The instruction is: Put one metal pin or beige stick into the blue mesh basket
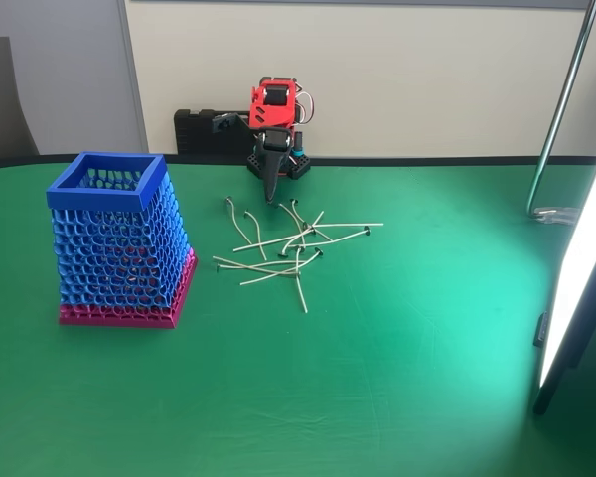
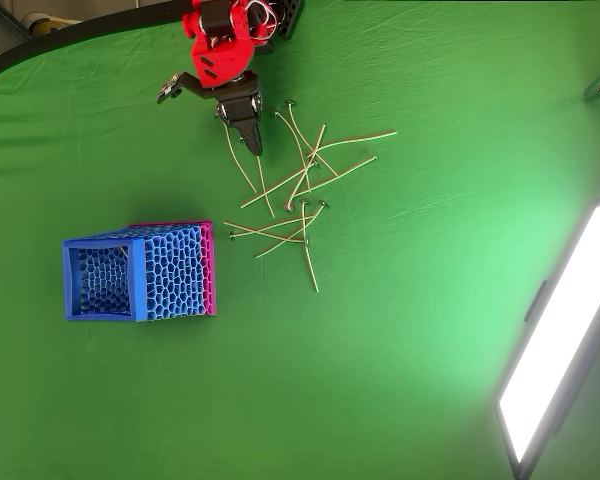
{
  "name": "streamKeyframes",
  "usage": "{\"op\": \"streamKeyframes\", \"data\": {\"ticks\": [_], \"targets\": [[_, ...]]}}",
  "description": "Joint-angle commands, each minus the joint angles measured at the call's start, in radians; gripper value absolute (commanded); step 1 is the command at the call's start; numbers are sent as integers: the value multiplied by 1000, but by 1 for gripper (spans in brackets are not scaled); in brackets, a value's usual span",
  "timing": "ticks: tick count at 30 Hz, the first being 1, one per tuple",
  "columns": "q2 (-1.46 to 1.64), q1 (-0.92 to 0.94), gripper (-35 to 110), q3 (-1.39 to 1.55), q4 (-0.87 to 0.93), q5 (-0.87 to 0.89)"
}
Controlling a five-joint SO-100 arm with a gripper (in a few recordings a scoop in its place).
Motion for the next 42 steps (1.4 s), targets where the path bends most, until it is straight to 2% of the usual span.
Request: {"op": "streamKeyframes", "data": {"ticks": [1,21,27,39,42], "targets": [[9,5,1,-3,20,-14],[9,3,1,-6,28,-6],[-86,-3,0,-293,235,14],[-107,18,0,-445,295,-26],[-230,-6,0,-557,333,-15]]}}
